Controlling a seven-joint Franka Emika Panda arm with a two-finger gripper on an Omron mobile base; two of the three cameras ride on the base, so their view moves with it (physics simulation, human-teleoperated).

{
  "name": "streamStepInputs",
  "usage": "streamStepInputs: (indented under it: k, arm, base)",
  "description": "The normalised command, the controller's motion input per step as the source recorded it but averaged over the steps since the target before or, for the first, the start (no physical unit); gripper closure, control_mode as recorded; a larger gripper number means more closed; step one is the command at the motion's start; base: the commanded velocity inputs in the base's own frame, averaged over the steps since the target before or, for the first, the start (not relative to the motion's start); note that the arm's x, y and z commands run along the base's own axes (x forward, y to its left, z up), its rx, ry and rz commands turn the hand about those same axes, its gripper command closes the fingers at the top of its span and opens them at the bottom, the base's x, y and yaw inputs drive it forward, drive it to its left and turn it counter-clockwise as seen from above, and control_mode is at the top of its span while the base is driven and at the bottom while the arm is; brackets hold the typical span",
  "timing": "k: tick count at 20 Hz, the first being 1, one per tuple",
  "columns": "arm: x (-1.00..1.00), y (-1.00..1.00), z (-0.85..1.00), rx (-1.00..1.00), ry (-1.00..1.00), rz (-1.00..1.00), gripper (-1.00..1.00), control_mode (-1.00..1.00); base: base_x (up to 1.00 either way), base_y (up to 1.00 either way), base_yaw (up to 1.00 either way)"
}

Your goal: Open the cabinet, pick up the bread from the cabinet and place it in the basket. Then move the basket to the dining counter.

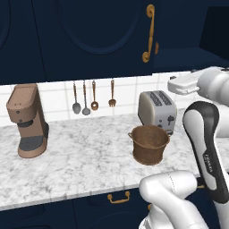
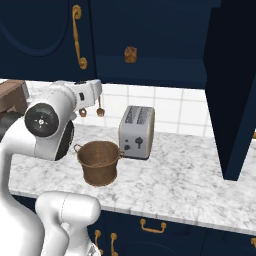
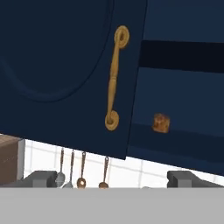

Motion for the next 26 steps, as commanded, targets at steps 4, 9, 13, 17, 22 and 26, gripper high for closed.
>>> streamStepInputs:
  k: [4,9,13,17,22,26]
  arm:
    - [0.00,0.40,0.39,0.00,-0.12,-0.05,-1.00,-1.00]
    - [0.27,0.33,0.28,0.01,-0.17,-0.25,-1.00,-1.00]
    - [0.22,0.52,0.19,0.05,-0.17,-0.14,-1.00,-1.00]
    - [0.17,0.19,0.13,0.12,-0.18,0.01,-1.00,-1.00]
    - [0.32,-0.13,0.00,0.13,-0.19,0.11,-1.00,-1.00]
    - [0.73,-0.34,0.01,0.09,-0.01,0.12,-1.00,-1.00]
  base:
    - [0.00,0.00,0.00]
    - [0.00,0.00,0.00]
    - [0.00,0.00,0.00]
    - [0.00,0.00,0.00]
    - [0.00,0.00,0.00]
    - [0.00,0.00,0.00]
